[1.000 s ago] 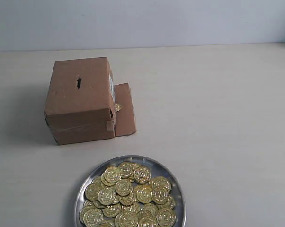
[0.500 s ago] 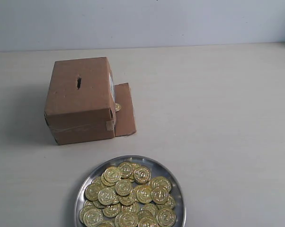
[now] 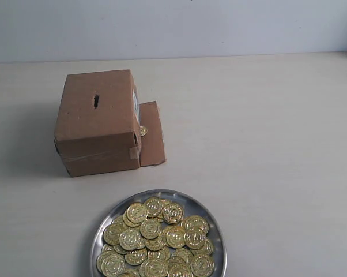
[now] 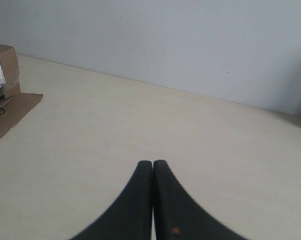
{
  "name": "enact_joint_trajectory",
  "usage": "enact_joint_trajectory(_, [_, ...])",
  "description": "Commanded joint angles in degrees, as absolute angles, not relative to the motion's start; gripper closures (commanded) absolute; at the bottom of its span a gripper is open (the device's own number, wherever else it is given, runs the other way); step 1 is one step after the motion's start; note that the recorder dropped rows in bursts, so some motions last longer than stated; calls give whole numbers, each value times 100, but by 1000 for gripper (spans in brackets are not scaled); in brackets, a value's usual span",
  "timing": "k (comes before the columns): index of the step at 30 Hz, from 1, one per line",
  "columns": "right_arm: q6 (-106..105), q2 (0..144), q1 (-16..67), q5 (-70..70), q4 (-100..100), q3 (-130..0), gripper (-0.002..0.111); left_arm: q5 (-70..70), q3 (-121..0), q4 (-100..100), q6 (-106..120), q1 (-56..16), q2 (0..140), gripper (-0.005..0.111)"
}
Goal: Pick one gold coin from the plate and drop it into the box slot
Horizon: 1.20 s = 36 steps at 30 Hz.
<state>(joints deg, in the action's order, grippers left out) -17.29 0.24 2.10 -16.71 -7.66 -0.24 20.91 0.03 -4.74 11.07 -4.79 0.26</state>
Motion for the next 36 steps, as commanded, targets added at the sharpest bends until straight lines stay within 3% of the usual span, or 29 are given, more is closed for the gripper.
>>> enact_joint_trajectory(1, [-1724, 0, 223, -1646, -761, 0, 108, 2040, 0, -493, 1120, -516, 0, 107])
enact_joint_trajectory(36, [-1766, 0, 223, -759, -1970, 0, 108, 2040, 0, -493, 1120, -516, 0, 107])
